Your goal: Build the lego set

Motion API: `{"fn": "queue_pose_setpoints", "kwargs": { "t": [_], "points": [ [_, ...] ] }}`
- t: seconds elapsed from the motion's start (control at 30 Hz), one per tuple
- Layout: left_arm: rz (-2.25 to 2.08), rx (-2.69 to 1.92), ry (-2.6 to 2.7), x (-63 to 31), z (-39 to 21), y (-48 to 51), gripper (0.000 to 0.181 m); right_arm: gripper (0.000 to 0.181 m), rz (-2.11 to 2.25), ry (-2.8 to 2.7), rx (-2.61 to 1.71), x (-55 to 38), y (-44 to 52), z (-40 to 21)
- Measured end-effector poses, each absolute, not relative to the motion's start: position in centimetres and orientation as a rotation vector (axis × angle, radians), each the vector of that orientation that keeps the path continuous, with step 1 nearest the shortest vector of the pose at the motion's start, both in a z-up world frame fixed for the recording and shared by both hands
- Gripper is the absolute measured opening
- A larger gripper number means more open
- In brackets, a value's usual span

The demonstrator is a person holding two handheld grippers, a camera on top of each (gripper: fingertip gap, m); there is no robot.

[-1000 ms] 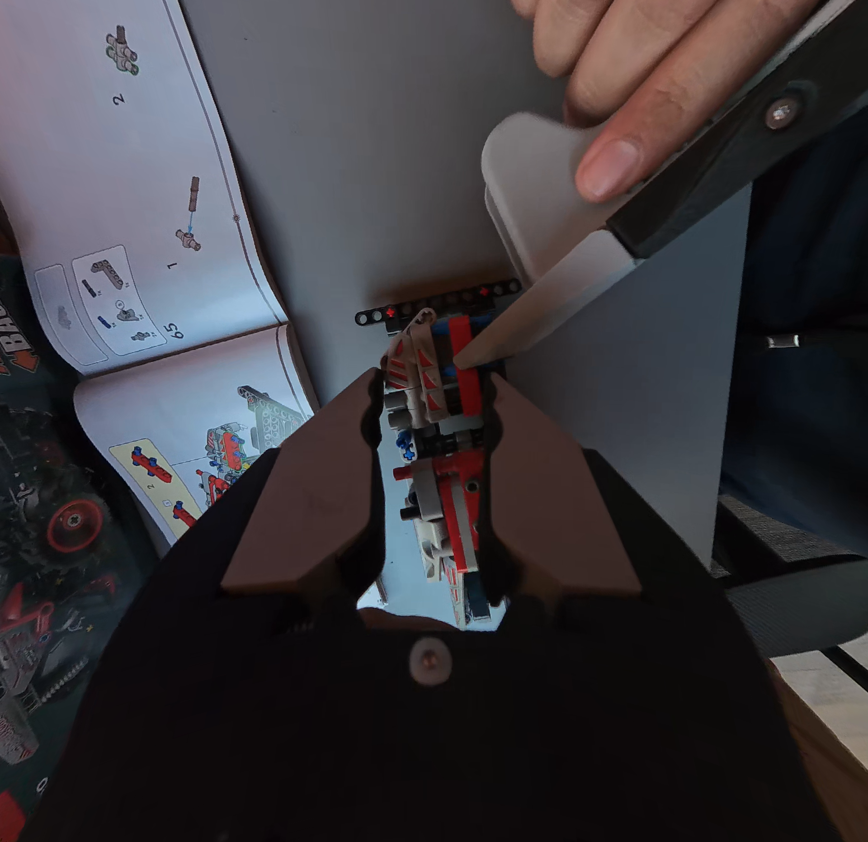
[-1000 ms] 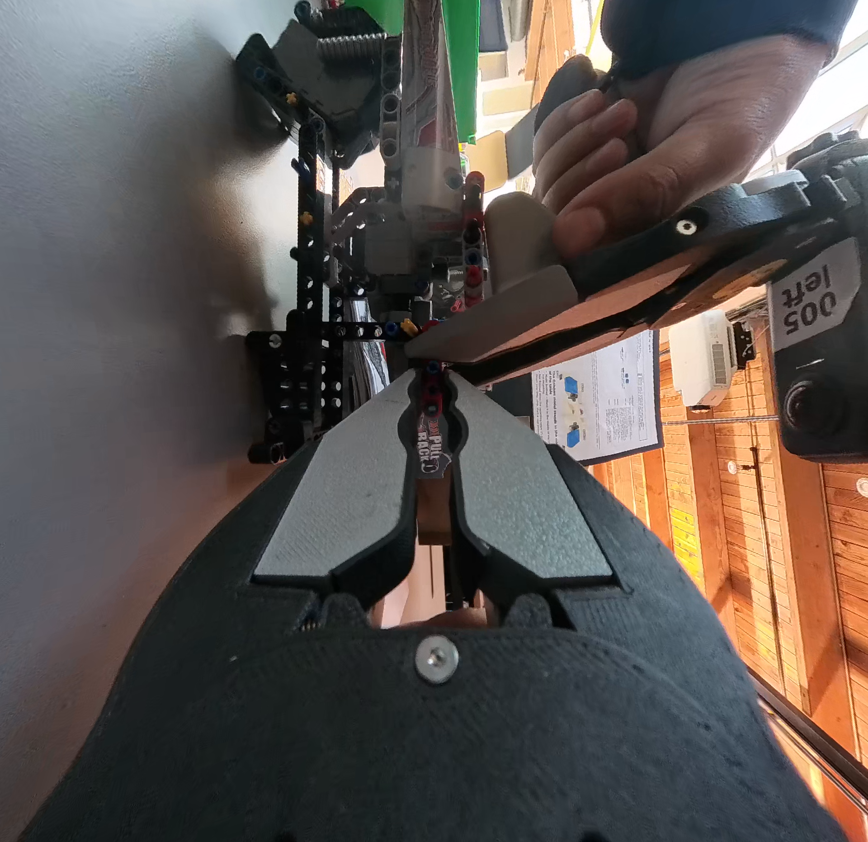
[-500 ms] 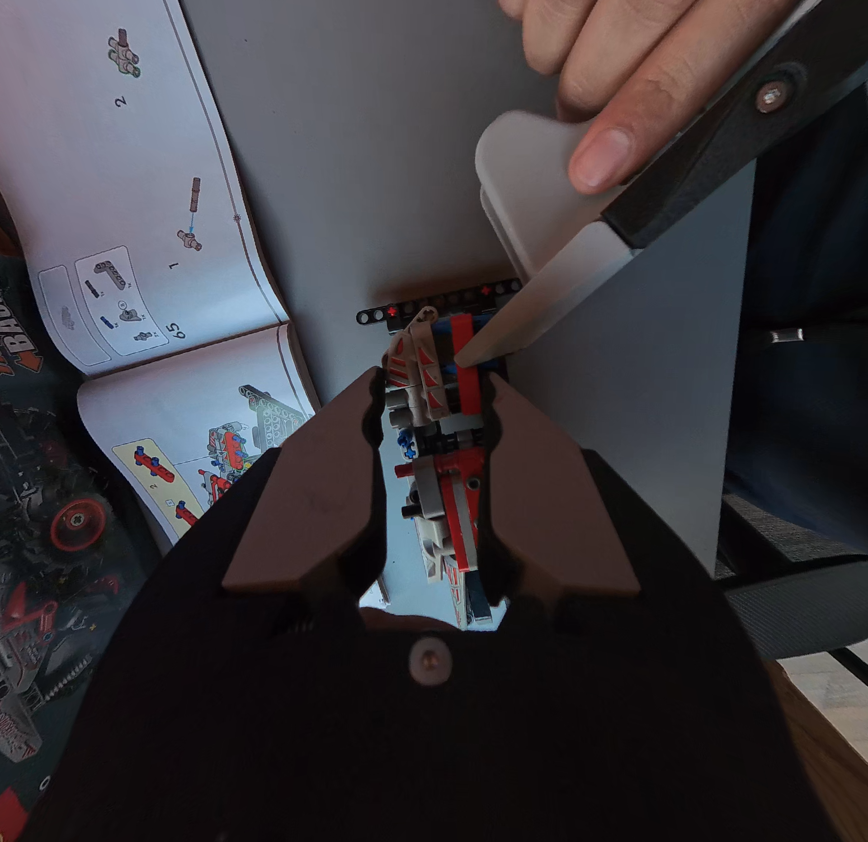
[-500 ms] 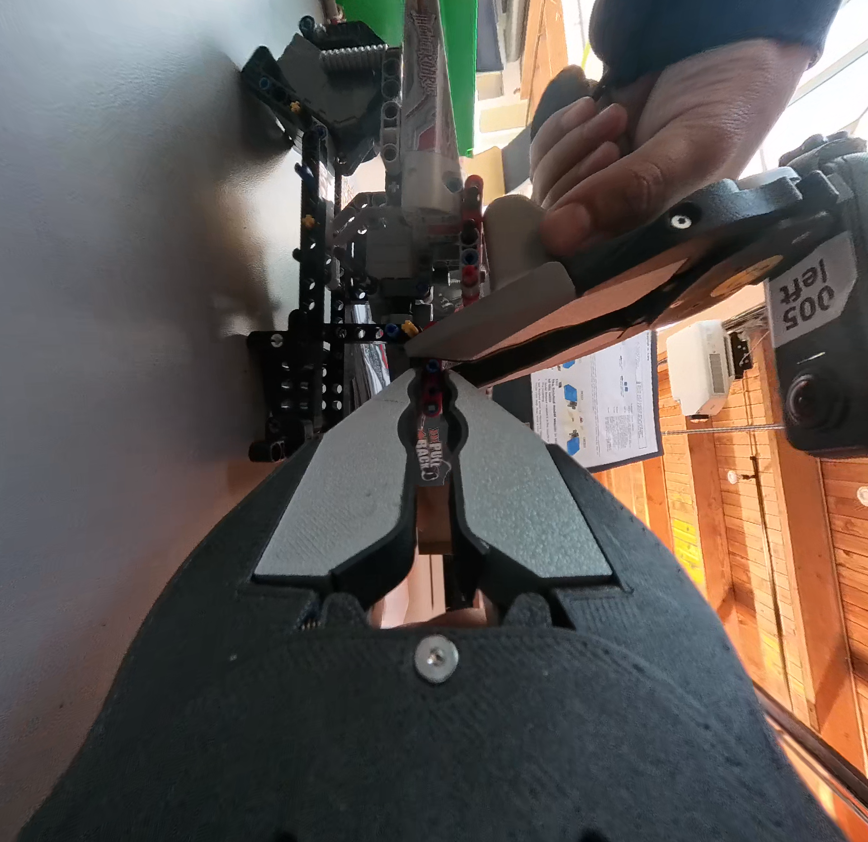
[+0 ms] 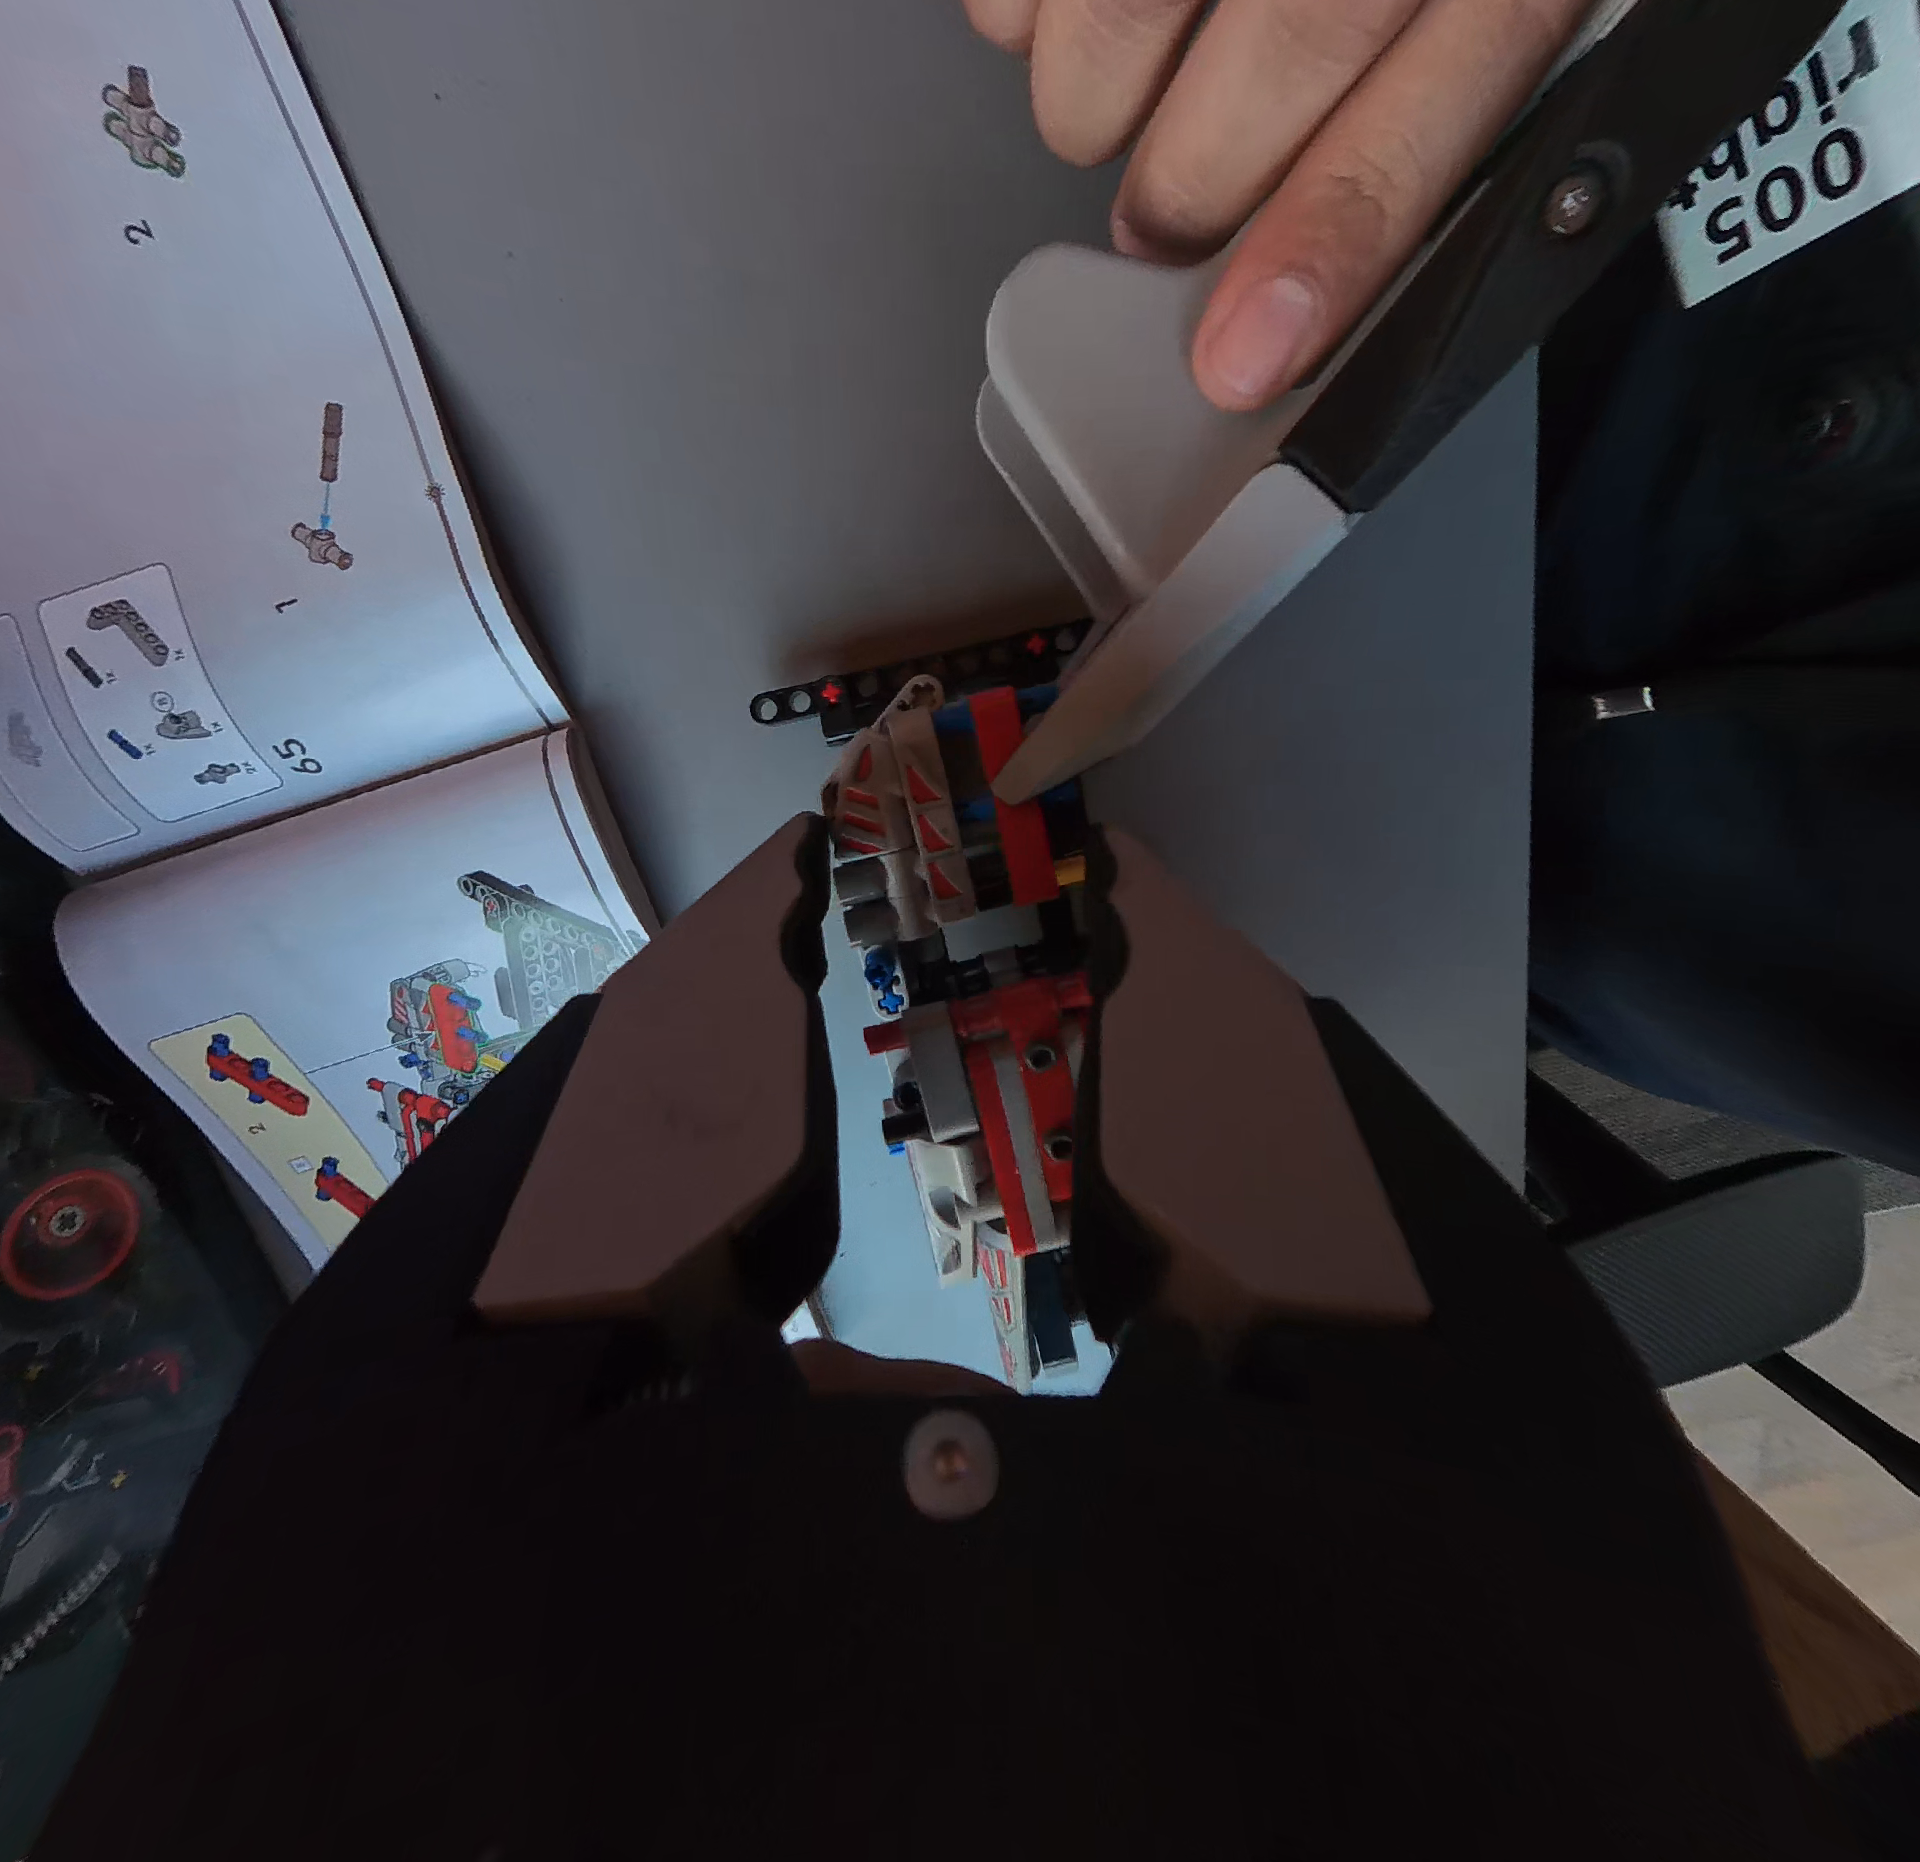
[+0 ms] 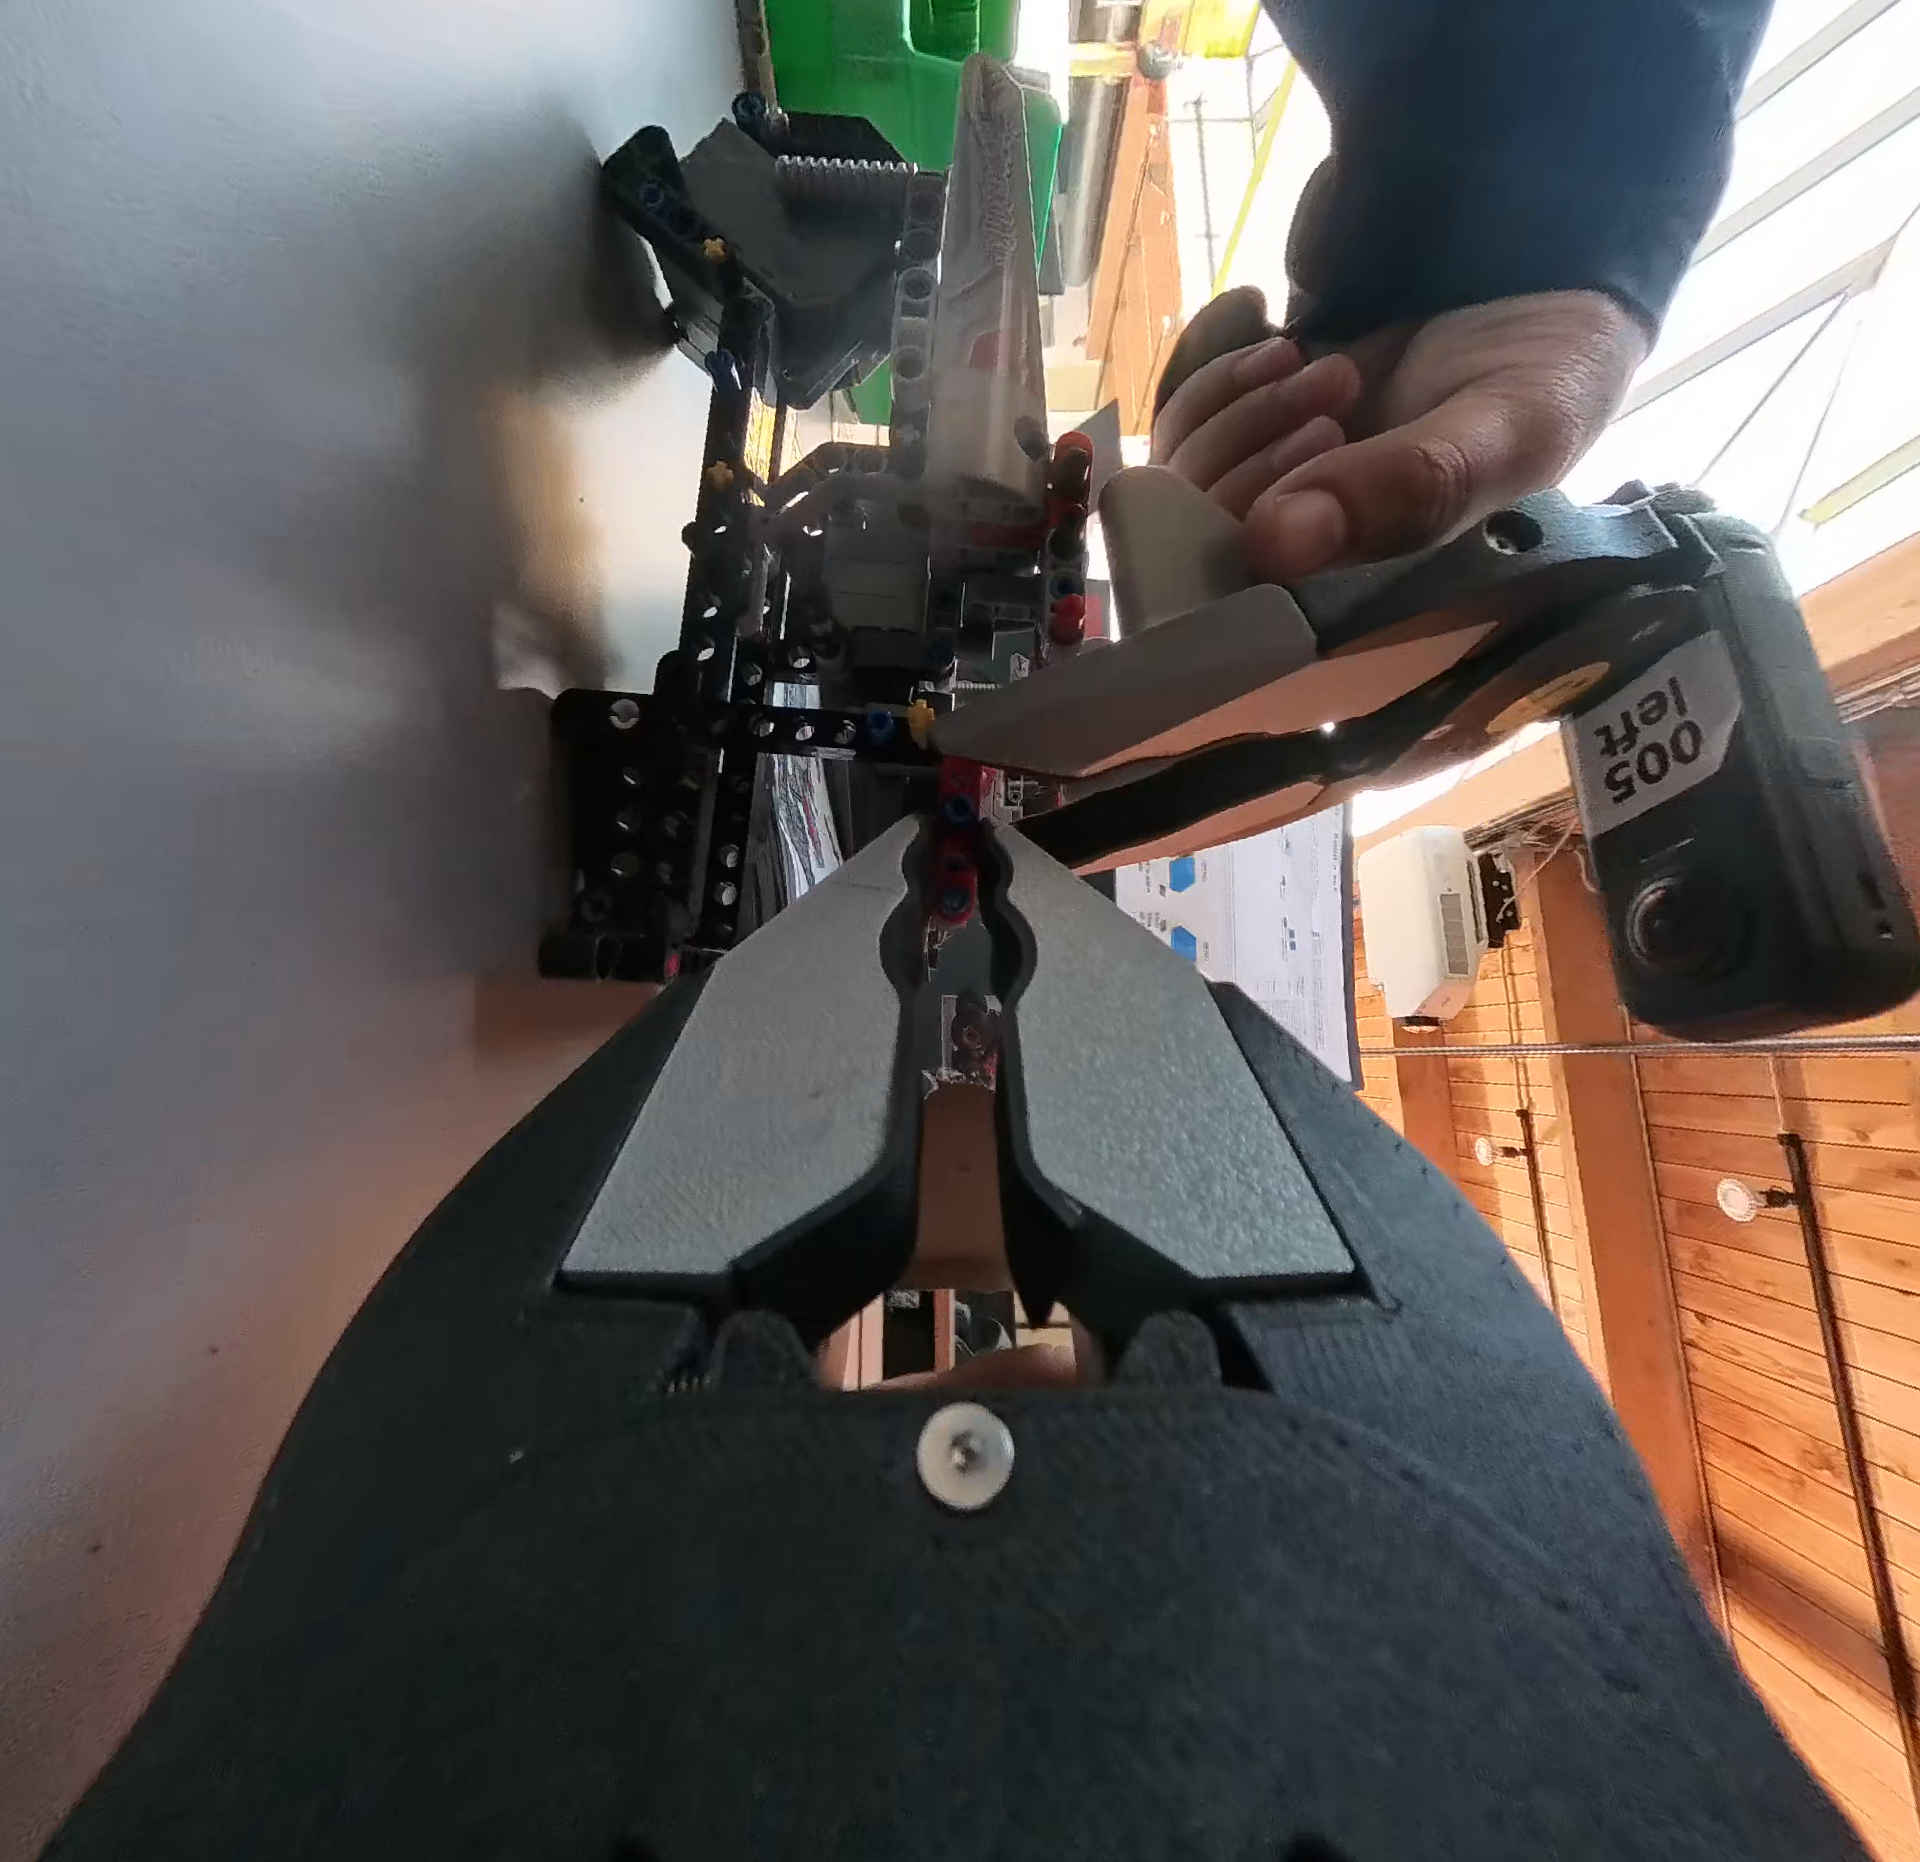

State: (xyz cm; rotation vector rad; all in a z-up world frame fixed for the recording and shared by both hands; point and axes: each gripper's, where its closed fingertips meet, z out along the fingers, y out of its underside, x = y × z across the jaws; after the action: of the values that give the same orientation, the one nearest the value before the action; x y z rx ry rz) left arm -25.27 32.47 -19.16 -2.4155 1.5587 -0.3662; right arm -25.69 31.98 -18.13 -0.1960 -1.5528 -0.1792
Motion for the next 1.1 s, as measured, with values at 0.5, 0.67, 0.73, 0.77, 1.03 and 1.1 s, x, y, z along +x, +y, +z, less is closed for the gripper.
{"fn": "queue_pose_setpoints", "kwargs": {
  "t": [0.5, 0.67, 0.73, 0.77, 1.03, 1.1],
  "points": [
    [-0.370, -2.445, 1.589, -25.34, -19.63, 32.30, 0.046, 0.004, -0.127, -1.549, -0.171, -25.74, 31.86, -18.19],
    [-0.341, -2.455, 1.573, -25.37, -19.65, 32.33, 0.044, 0.004, -0.156, -1.540, -0.162, -25.72, 31.85, -18.15],
    [-0.333, -2.457, 1.572, -25.36, -19.66, 32.30, 0.042, 0.004, -0.168, -1.536, -0.145, -25.69, 31.76, -18.15],
    [-0.329, -2.456, 1.576, -25.36, -19.66, 32.27, 0.042, 0.004, -0.168, -1.536, -0.140, -25.68, 31.71, -18.14],
    [-0.305, -2.463, 1.581, -25.37, -19.72, 32.27, 0.041, 0.004, -0.166, -1.544, -0.151, -25.63, 31.71, -18.19],
    [-0.306, -2.464, 1.584, -25.35, -19.73, 32.24, 0.041, 0.004, -0.164, -1.547, -0.152, -25.63, 31.71, -18.21]
  ]
}}
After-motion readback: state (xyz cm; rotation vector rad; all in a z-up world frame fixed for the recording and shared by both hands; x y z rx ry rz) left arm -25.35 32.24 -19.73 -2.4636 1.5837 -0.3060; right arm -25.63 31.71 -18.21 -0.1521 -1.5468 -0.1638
